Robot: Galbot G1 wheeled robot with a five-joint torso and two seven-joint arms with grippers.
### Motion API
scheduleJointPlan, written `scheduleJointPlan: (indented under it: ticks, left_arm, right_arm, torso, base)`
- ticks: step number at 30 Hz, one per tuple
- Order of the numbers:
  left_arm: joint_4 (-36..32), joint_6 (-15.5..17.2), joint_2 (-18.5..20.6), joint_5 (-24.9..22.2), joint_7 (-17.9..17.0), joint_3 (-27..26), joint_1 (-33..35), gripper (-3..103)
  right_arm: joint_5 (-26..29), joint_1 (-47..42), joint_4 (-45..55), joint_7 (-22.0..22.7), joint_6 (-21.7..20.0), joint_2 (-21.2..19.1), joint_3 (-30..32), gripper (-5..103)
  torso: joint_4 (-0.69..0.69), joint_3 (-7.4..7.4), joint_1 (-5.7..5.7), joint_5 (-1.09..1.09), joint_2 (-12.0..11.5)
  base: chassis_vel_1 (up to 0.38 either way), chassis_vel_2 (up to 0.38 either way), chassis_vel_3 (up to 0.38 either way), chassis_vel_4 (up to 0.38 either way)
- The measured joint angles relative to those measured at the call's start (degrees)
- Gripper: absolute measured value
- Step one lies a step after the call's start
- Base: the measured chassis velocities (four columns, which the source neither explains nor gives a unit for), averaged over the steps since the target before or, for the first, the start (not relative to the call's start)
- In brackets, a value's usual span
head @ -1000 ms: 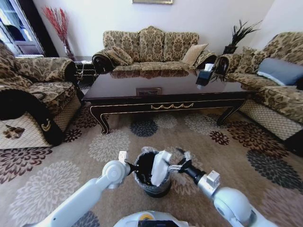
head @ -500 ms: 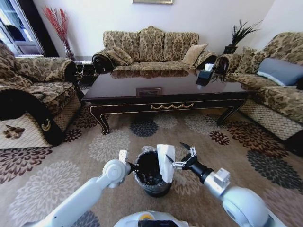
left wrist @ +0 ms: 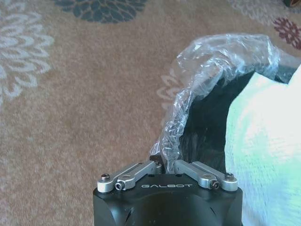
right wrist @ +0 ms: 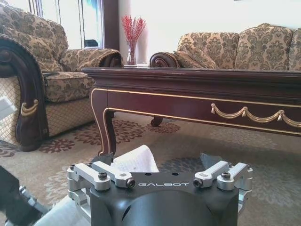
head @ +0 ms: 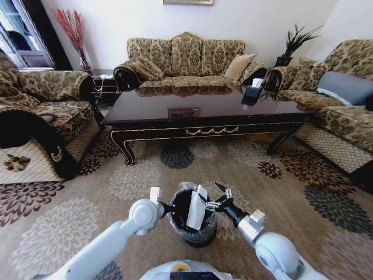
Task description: Move to the front of the table and pick up the trash from the floor, then place it into the trash bin.
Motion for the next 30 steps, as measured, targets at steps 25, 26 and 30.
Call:
scheduleJointPlan:
  ticks: [25,26,30]
  left_arm:
    - [1.2,0.0,2.1,-4.5,0.6,-10.8,0.6,0]
    - [1.5,0.0,2.2,-4.6,0.9,-11.2,0.7,0]
    - [2.1,-0.1,2.3,-4.6,1.1,-12.1,1.0,0]
  right_arm:
    - [-6.4,-4.9,-4.3,-3.7,5.5,-0.8,3.3,100]
    - [-6.4,-4.9,-4.3,-3.9,5.5,-0.9,3.4,100]
    - [-6.5,-5.4,-4.2,-4.2,5.6,-1.1,3.9,100]
  torso:
    - [0.00,0.00,0.00,0.00,0.0]
    - [-0.01,0.00,0.00,0.00,0.0]
    - [-0.01,0.00,0.00,0.00,0.0]
  base:
    - [0.000,0.000,0.000,0.000]
    - [0.000,0.000,0.000,0.000]
    - [0.000,0.000,0.000,0.000]
